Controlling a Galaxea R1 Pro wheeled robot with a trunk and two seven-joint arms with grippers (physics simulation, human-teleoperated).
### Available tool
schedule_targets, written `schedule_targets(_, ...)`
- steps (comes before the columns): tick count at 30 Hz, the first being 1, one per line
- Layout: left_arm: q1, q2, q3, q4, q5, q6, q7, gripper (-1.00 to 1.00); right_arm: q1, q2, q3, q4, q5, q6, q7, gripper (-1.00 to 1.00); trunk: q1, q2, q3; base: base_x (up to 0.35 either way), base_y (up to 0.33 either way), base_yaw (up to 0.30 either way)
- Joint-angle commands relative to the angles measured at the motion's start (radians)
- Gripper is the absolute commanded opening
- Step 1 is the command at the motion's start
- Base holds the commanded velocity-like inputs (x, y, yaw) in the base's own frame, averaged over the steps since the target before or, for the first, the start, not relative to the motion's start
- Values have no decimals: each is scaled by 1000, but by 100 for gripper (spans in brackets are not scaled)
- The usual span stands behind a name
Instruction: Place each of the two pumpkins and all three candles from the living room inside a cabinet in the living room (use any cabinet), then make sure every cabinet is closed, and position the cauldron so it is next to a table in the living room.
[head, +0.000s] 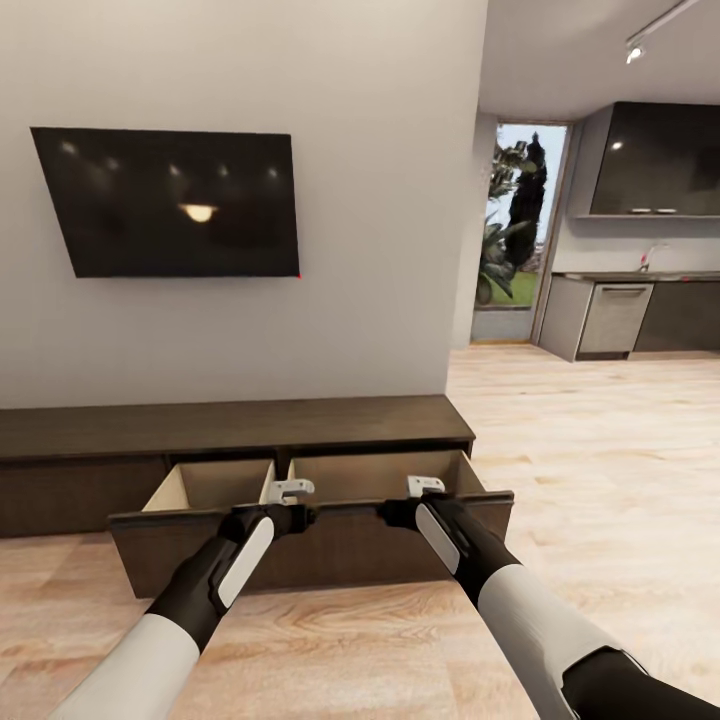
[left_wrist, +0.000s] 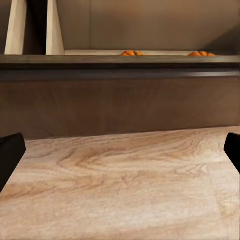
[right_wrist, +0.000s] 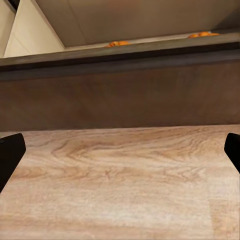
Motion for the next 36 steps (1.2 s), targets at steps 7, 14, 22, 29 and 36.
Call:
schedule_targets(7, -1, 1, -3, -1, 10, -31, 9, 100, -1, -1, 5, 0, -10, -27, -9, 100, 27, -50, -23, 0, 0, 0)
schedule_targets(14, -1, 4, -4, 31, 11, -107, 9, 100, -1, -1, 5, 2, -2, -82, -9, 100, 54, -99, -45, 0, 0, 0)
schedule_targets(22, 0, 3, -3, 82, -49, -129, 8, 100, -1, -1, 15, 14, -2, -281, -11, 100, 82, -150, -71, 0, 0, 0)
schedule_targets(29, -1, 0, -5, 125, -79, -216, 4, 100, 0, -1, 16, 90, -1, -348, -9, 100, 85, -152, -98, 0, 0, 0)
schedule_targets(36, -1, -2, -6, 128, -80, -224, 3, 100, 0, 1, 17, 122, -3, -315, -9, 100, 88, -154, -125, 0, 0, 0)
